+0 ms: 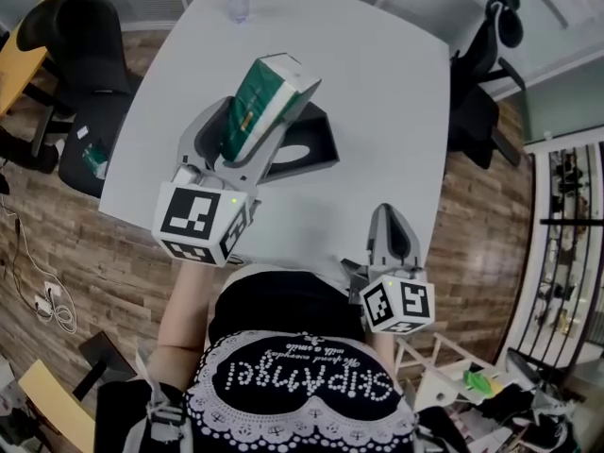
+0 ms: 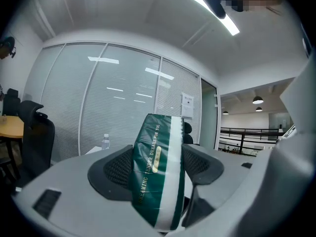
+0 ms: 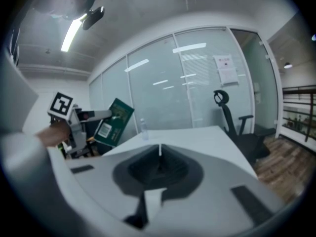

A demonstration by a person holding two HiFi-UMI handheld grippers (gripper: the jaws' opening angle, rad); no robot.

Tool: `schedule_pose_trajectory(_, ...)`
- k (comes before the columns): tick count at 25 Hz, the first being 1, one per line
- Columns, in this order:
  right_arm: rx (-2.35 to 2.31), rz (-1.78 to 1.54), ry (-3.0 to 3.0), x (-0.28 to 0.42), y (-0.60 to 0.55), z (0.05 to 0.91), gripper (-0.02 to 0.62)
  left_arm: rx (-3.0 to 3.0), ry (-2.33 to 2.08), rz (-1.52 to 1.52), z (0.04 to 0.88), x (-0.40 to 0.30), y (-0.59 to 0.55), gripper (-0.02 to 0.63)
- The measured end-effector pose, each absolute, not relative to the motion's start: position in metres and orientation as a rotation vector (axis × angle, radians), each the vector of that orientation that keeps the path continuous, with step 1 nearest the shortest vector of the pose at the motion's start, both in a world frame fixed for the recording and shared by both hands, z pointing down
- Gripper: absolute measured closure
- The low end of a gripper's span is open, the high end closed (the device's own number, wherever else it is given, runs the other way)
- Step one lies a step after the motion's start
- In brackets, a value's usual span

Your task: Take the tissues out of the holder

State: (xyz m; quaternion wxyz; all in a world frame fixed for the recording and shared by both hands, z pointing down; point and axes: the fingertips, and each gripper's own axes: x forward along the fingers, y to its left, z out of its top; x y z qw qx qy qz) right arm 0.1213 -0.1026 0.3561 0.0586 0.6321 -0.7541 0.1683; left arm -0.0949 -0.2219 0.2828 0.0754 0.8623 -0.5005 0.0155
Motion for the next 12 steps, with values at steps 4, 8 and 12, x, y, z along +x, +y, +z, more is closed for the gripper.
schedule_pose_trajectory(4, 1.956, 0.487, -2.274, 0.13, -0.104, 0.347, 0.56, 2.569, -1.517, 0.038, 0.284, -0.104, -0.212, 0.276)
schedule_pose_trajectory(8, 2.008, 0.46, -2.263, 0.14, -0.105, 0.334, 0.561, 2.556, -1.529, 0.031, 0.286, -0.112, -0.2, 0.276)
schedule_pose_trajectory(12, 2.055, 0.432, -2.272, 0.147, -0.108, 0.319, 0.56, 2.55, -1.539, 0.026, 0.283, -0.117, -0.19, 0.276)
